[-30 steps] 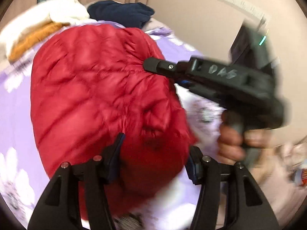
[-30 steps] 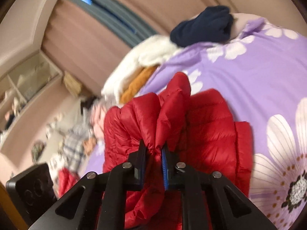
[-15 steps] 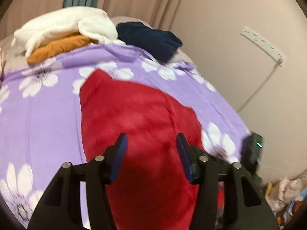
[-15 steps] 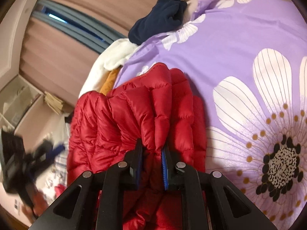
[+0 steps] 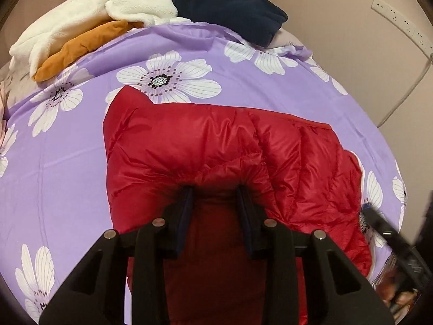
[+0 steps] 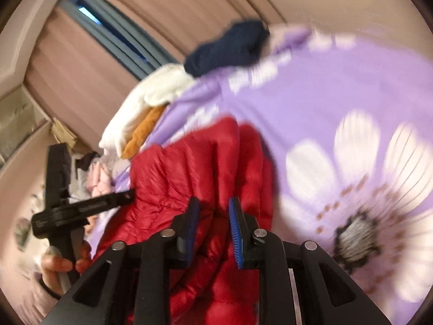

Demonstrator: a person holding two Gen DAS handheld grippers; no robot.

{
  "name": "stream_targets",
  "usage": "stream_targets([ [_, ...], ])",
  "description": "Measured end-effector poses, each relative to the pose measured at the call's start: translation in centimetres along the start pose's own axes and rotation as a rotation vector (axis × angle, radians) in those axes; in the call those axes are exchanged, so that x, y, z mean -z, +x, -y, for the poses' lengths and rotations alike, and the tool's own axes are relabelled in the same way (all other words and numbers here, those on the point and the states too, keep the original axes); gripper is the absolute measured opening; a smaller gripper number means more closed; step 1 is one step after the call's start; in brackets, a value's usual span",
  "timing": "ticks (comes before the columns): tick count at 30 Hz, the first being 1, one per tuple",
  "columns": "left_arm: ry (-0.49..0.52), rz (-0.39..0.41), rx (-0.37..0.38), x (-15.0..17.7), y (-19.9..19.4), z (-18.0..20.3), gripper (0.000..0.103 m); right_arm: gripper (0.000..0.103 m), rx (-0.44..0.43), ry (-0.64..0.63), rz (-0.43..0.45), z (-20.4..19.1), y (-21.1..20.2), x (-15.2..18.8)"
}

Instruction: Fold large clothes

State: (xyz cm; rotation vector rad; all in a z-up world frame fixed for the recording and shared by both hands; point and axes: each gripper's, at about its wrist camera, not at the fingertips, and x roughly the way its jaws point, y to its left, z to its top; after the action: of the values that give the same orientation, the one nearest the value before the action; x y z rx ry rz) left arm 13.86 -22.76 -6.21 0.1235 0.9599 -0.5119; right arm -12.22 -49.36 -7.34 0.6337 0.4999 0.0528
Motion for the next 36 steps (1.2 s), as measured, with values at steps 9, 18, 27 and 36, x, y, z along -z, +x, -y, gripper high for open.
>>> stream_targets([
  [9,-0.002,0.015,-0.009,0.1,-0.2,0.1,0.033,0.021,-0.135,-0.303,-0.084,-7.2,-1.3,1.6],
  [18,0.015,0.027,-0.006,0.4,-0.2,0.3,0.032,0.020,0.016,-0.380,-0.238,-4.3,2.4,6.7],
  [27,0.014,0.044,-0.008,0.9,-0.6,0.1,0.033,0.016,0.036,-0.400,-0.219,-3.9,3.3,7.6],
  [36,0.016,0.110,-0.013,4.1,-5.3,-0.2,0.034,0.016,0.045,-0.377,-0.231,-3.9,3.2,7.3],
])
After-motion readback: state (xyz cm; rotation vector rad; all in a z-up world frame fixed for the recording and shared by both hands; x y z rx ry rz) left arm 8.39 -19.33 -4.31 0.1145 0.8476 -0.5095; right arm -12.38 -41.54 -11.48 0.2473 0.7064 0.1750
